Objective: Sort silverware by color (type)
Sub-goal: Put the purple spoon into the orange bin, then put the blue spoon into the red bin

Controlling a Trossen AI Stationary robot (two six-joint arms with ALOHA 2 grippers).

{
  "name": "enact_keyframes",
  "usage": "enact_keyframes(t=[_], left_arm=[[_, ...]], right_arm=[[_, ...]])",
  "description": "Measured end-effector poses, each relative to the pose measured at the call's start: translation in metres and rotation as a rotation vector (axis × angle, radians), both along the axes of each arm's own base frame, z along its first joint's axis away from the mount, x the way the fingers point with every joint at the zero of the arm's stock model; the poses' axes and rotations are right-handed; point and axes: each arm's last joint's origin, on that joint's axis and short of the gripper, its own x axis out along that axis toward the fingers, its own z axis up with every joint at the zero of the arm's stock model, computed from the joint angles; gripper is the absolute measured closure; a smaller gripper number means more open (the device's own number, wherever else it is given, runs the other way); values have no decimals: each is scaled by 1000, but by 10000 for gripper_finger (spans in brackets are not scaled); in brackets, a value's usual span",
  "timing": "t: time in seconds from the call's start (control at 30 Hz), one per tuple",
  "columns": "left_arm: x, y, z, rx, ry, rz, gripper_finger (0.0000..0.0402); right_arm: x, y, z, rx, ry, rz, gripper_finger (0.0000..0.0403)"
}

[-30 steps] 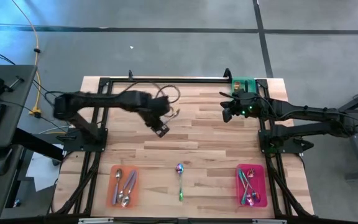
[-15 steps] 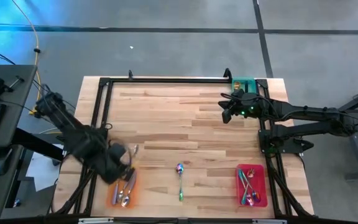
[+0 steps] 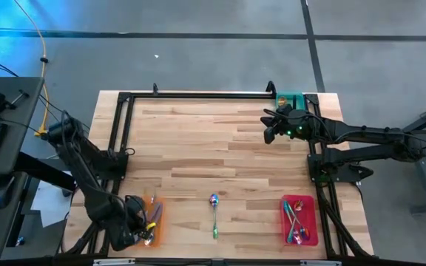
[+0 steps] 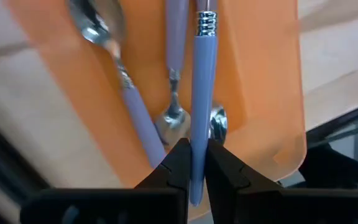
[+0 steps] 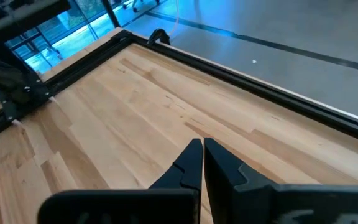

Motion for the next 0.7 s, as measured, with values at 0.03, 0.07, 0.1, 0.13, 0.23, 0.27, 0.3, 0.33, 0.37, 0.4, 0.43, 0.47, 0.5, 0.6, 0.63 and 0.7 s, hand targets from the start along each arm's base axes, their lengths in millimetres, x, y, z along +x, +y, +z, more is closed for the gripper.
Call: enact_keyframes(t=[0.03,0.07,0.1,0.13,0.23,0.27,0.3,0.33,0.37,0.4,0.43,0.47,0.5,0.6,0.63,0.7], left_arm=[[-1,-3,-4,-6,-6,-7,386],[-1,-5,-8,-5,-7,-13,386],[-1,-7,-12,-7,-9,-21,386],[-1,-9,-15,-4,-7,-28,386],[-2,-14,-22,5,6,-39,386],[-2,-16,-24,2,7,-38,386],[-2,-17,-25,0,10,-36,384],[-3,-18,-26,-1,11,-36,378],[-3,-18,-26,-6,10,-36,371],[-3,-19,-26,-12,10,-35,361],[-3,-19,-26,-12,10,-36,349],[-3,-19,-26,-13,13,-44,338],[-3,-19,-24,-18,12,-59,326],[-5,-16,-18,-26,3,-121,296],[-6,-14,-15,-27,-9,-152,289],[-7,-11,-5,-33,-58,-232,284]], right_arm=[[0,0,0,-3,1,-6,403],[0,0,0,-6,1,-12,403],[0,0,0,-6,1,-14,403],[0,0,0,-7,1,-14,403],[0,0,0,0,-7,-18,403],[0,0,0,9,-13,-23,403],[0,0,0,13,-15,-24,403],[0,0,0,16,-16,-21,403],[0,0,0,19,-17,-15,403],[0,0,0,24,-18,-6,403],[0,0,0,28,-20,-2,403],[1,0,0,31,-21,4,403],[1,1,0,33,-22,10,403],[2,4,0,40,-26,24,403],[2,5,0,48,-31,27,403],[3,9,0,62,-39,38,403]])
